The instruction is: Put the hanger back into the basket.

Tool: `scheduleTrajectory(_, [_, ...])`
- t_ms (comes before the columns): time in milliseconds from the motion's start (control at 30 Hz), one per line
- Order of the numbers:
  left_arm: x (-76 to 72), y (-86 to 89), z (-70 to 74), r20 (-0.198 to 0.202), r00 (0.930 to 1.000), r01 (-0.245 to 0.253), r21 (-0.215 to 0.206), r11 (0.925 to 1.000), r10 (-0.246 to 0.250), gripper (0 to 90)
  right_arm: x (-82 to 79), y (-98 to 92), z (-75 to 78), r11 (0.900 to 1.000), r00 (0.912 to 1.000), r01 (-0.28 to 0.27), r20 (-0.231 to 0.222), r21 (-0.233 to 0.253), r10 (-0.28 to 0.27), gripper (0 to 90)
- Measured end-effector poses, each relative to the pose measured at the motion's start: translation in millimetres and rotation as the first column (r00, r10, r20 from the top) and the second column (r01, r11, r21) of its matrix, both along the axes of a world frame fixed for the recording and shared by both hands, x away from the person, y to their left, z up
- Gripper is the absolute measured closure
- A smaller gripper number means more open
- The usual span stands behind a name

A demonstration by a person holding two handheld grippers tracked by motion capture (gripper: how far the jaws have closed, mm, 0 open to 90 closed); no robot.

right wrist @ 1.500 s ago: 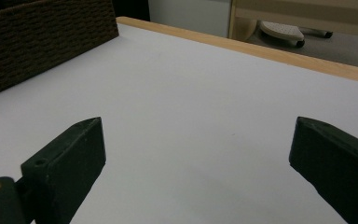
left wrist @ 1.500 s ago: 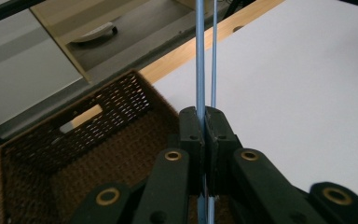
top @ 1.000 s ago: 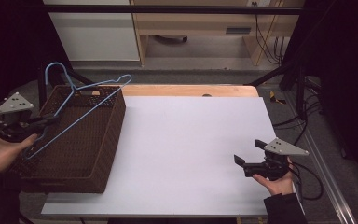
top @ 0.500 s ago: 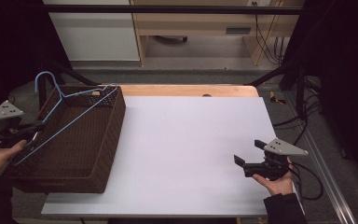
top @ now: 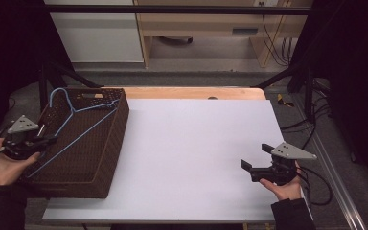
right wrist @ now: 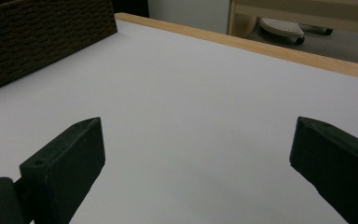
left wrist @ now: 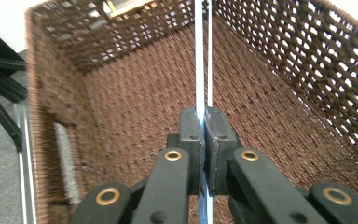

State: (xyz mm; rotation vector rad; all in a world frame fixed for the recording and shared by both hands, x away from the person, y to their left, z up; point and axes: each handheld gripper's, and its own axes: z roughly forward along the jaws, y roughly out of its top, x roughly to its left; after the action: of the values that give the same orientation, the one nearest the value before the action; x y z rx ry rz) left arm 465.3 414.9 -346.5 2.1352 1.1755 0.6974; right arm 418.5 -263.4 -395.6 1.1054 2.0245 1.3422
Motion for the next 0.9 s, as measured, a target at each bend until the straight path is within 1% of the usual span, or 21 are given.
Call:
scheduleTrajectory(67, [1.8,-3.3,-7.1,-0.012,0.9999,0.002,0.007,1.0,-0.001,87.0,0.0,-0.1,-0.1,1.0,1.0,0.001,-0.001,0.0,-0.001,3.9])
scheduleTrajectory(100, [2.6,-5.1,-10.5,-0.015,0.9999,0.002,0.022,0.9998,-0.002,86.9,0.0,-0.1,-0.1,1.0,1.0,0.001,-0.001,0.0,-0.001,3.9])
scheduleTrajectory(167, [4.1,-8.2,-16.3,-0.038,0.9993,0.01,0.035,0.9993,-0.008,86.9,0.1,0.0,-0.2,1.0,1.0,0.0,0.0,0.0,0.0,4.0])
scheduleTrajectory(200, [4.8,-9.7,-19.3,-0.042,0.9991,0.009,0.042,0.9991,-0.007,86.8,0.1,0.1,-0.3,1.0,1.0,0.0,-0.001,-0.001,0.0,4.0])
scheduleTrajectory(233, [5.4,-10.7,-21.0,-0.053,0.9986,0.013,0.058,0.9982,-0.01,86.7,0.1,0.0,-0.3,1.0,1.0,-0.002,-0.001,-0.003,0.002,4.0])
scheduleTrajectory(267, [5.6,-12.1,-21.3,-0.054,0.9985,0.008,0.072,0.9973,-0.005,86.3,0.1,0.0,-0.3,1.0,1.0,-0.003,-0.001,-0.002,0.003,4.0])
scheduleTrajectory(300, [5.6,-12.7,-20.6,-0.05,0.9987,0.002,0.072,0.9974,0.002,85.8,0.1,0.1,-0.3,1.0,1.0,0.0,-0.001,0.0,0.0,4.0])
scheduleTrajectory(333, [5.5,-12.2,-18.9,-0.051,0.9986,-0.009,0.061,0.9981,0.012,83.4,0.0,0.3,-0.3,1.0,1.0,-0.001,-0.003,0.002,0.001,4.0])
scheduleTrajectory(367, [5.0,-12.5,-17.8,-0.036,0.999,-0.024,0.042,0.9988,0.026,78.7,0.0,0.1,-0.3,1.0,1.0,-0.001,-0.002,0.001,0.001,4.0])
scheduleTrajectory(400, [4.0,-12.0,-15.6,-0.032,0.999,-0.03,0.04,0.9988,0.031,76.5,0.0,0.1,-0.3,1.0,1.0,-0.001,-0.002,0.0,0.001,4.0])
scheduleTrajectory(467, [1.2,-11.1,-11.0,-0.019,0.9988,-0.044,0.018,0.9989,0.044,73.4,0.0,0.0,-0.2,1.0,1.0,0.0,-0.001,0.001,0.0,4.0])
scheduleTrajectory(533, [-3.0,-10.7,-6.2,-0.003,0.9989,-0.046,0.002,0.9989,0.046,70.8,-0.2,0.0,0.0,1.0,1.0,0.0,-0.001,0.001,0.0,4.0])
scheduleTrajectory(567, [-5.6,-11.3,-3.7,0.011,0.9986,-0.053,-0.008,0.9986,0.053,69.2,-0.2,0.0,0.0,1.0,1.0,0.0,-0.001,0.002,0.0,4.0])
scheduleTrajectory(633, [-11.5,-12.7,1.9,0.042,0.998,-0.046,-0.035,0.9983,0.048,64.5,-0.1,-0.1,0.0,1.0,1.0,0.001,0.0,0.001,-0.001,4.0])
scheduleTrajectory(700, [-17.6,-15.5,7.8,0.075,0.9955,-0.053,-0.077,0.9957,0.058,57.8,-0.2,0.0,0.1,1.0,1.0,0.001,0.0,0.003,-0.001,4.0])
scheduleTrajectory(767, [-23.4,-19.6,13.1,0.116,0.9919,-0.039,-0.112,0.9929,0.052,51.6,-0.2,0.1,0.1,1.0,1.0,0.001,0.001,0.003,-0.001,4.0])
scheduleTrajectory(800, [-23.4,-19.6,13.1,0.116,0.9919,-0.039,-0.112,0.9929,0.052,48.8,-0.2,0.1,0.1,1.0,1.0,0.001,0.001,0.003,-0.001,4.0])
scheduleTrajectory(833, [-29.1,-25.1,18.5,0.136,0.9896,-0.032,-0.124,0.9918,0.049,45.7,-0.2,0.2,0.1,1.0,1.0,0.001,0.002,0.004,-0.001,4.0])
scheduleTrajectory(900, [-34.0,-32.6,21.7,0.167,0.985,-0.016,-0.152,0.9882,0.042,41.3,-0.2,0.3,0.0,1.0,1.0,0.001,0.002,0.004,-0.001,4.0])
